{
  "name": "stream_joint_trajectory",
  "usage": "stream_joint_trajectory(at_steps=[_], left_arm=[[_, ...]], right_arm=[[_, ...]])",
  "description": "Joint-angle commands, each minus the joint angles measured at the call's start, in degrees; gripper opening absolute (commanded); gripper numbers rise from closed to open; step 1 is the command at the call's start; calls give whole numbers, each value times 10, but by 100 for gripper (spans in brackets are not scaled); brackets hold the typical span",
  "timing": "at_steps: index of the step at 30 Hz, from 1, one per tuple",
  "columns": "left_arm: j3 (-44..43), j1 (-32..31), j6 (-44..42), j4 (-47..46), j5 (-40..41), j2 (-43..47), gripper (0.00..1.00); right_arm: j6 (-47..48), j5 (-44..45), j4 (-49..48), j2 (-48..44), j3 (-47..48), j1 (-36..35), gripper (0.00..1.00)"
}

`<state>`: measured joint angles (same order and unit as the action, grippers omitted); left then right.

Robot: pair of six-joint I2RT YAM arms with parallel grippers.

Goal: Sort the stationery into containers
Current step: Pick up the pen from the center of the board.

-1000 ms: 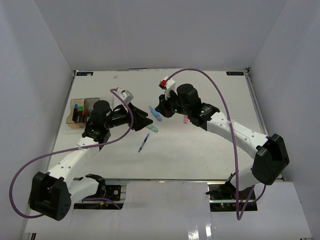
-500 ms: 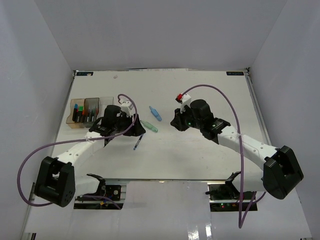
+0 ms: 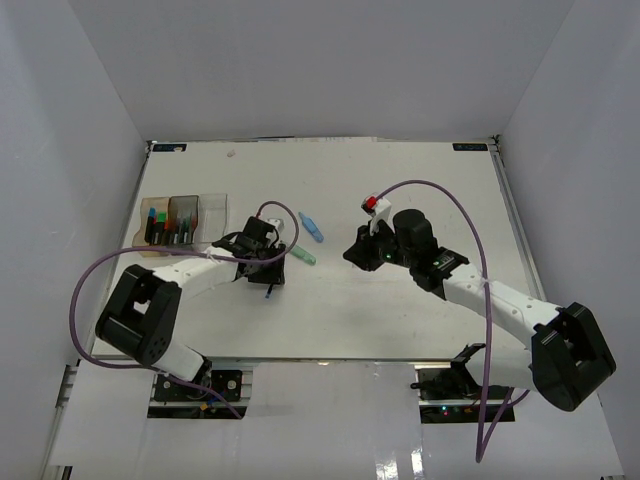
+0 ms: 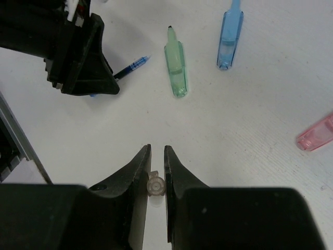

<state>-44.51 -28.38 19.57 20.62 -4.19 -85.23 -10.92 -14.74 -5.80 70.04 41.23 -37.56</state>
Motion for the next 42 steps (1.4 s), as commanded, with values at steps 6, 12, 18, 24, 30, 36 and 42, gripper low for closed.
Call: stream_joint_trajectory(at_steps=[6, 12, 18, 24, 30, 36, 42], left_arm=[[-21, -18, 8, 31, 91, -23, 52], [-23, -33, 20, 33, 97, -47, 35], [-22, -42, 29, 28, 90, -27, 0], [-34, -43, 10, 6, 60, 68, 0], [-12, -43, -30, -140, -76, 207, 0], [-8, -43, -71, -259, -190, 246, 0], [-22, -43, -82, -332, -257, 237, 0]], right_arm=[[-15, -42, -61, -14, -16, 5, 8], [-23, -49, -72, -19, -19, 5, 8], [-37, -56, -91, -33, -22, 4, 8], [-38, -60, -92, -46, 2, 5, 8], [-53, -51, -112, -68, 51, 5, 8], [-57, -24, -153, -76, 129, 4, 8], [-43, -4, -198, -57, 191, 4, 8]])
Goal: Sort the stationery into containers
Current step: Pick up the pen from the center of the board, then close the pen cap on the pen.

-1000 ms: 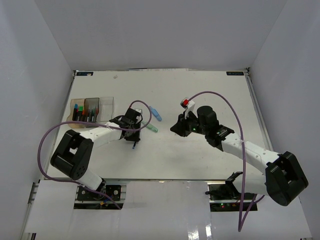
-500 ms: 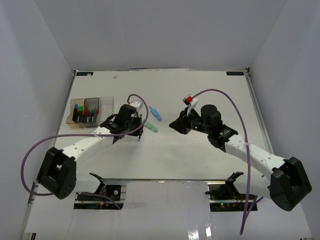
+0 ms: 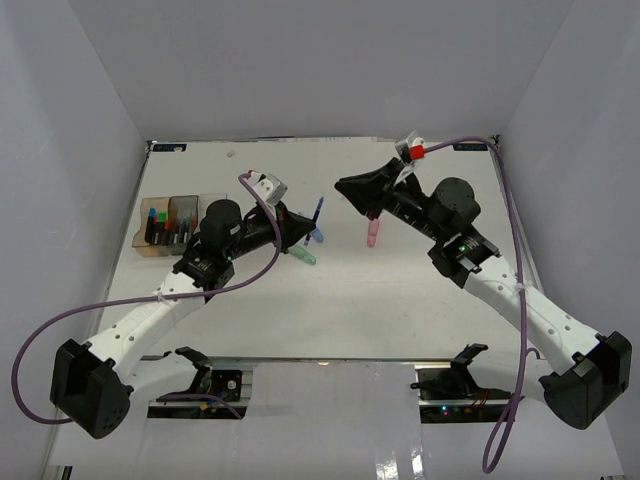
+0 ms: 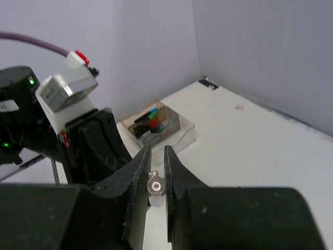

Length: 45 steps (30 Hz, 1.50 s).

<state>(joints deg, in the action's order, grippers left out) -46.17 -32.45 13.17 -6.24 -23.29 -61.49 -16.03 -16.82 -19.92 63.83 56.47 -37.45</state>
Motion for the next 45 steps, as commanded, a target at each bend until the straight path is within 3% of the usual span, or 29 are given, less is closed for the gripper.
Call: stream_joint_trajectory(at_steps=[1, 10, 31, 45], left_arm=[[-7, -2, -19, -76, -81, -2, 0], [48, -2, 2, -183, -134, 22, 0], [78, -2, -11, -172, -122, 52, 0], [72, -2, -22, -156, -118, 40, 0]], right_arm=[[13, 17, -61, 8, 53, 4, 8], [7, -42, -122, 60, 81, 4, 8], [-13, -131, -59, 82, 92, 4, 8], [-10, -139, -49, 70, 90, 3, 8]])
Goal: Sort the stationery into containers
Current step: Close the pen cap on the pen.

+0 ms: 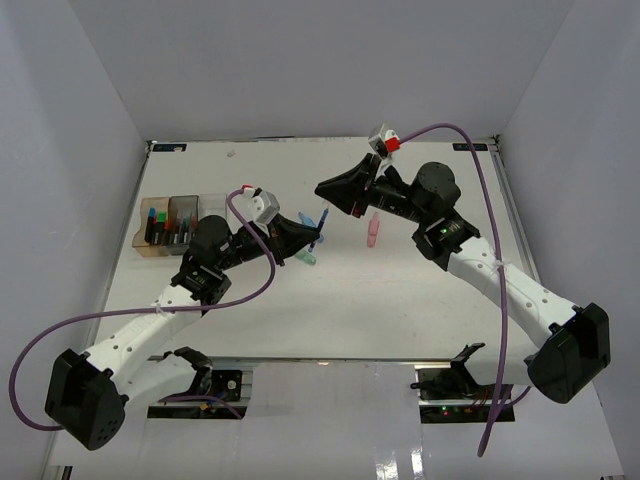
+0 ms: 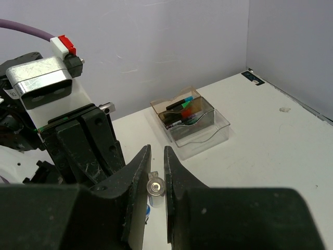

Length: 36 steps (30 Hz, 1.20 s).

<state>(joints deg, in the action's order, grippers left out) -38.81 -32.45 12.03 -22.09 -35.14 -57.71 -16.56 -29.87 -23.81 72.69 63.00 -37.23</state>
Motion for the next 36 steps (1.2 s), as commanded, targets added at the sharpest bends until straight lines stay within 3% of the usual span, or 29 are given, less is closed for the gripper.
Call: stream_joint_trajectory(at_steps=[1, 36], left_arm=[[-2, -2, -10, 3, 1, 2, 0], [4, -2, -17, -3, -3, 12, 0]], right_arm=[[-5, -8, -11, -18, 25, 1, 8], [-3, -27, 19, -17, 5, 1, 8]])
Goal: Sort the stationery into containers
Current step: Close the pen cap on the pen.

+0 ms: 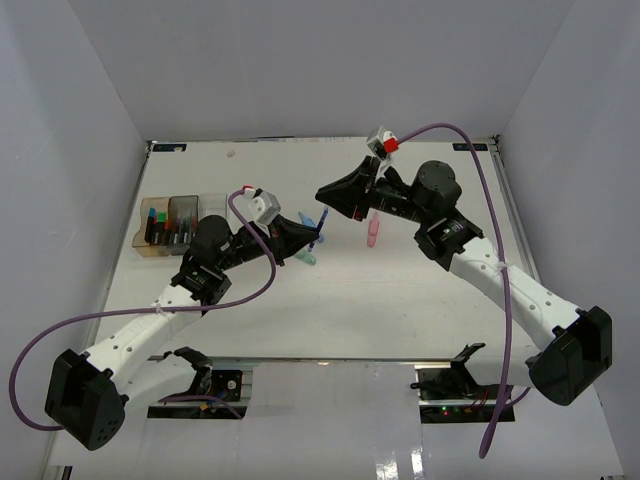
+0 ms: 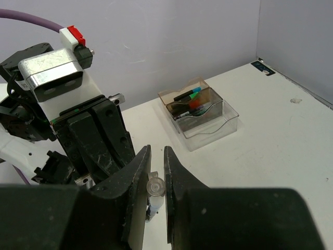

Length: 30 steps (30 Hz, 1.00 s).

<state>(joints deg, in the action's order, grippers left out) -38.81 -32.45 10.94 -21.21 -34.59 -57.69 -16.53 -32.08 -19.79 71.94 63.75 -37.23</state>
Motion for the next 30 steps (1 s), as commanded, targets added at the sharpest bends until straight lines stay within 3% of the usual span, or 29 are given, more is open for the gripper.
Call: stream_joint_trajectory(at_steps=[1, 30], left_arm=[[5, -2, -6, -14, -9, 12, 0], [19, -2, 3, -44, -19, 20, 0]], right_arm=[[-3, -5, -21, -8, -3, 1, 8], [-24, -29, -26, 5, -25, -6, 8]])
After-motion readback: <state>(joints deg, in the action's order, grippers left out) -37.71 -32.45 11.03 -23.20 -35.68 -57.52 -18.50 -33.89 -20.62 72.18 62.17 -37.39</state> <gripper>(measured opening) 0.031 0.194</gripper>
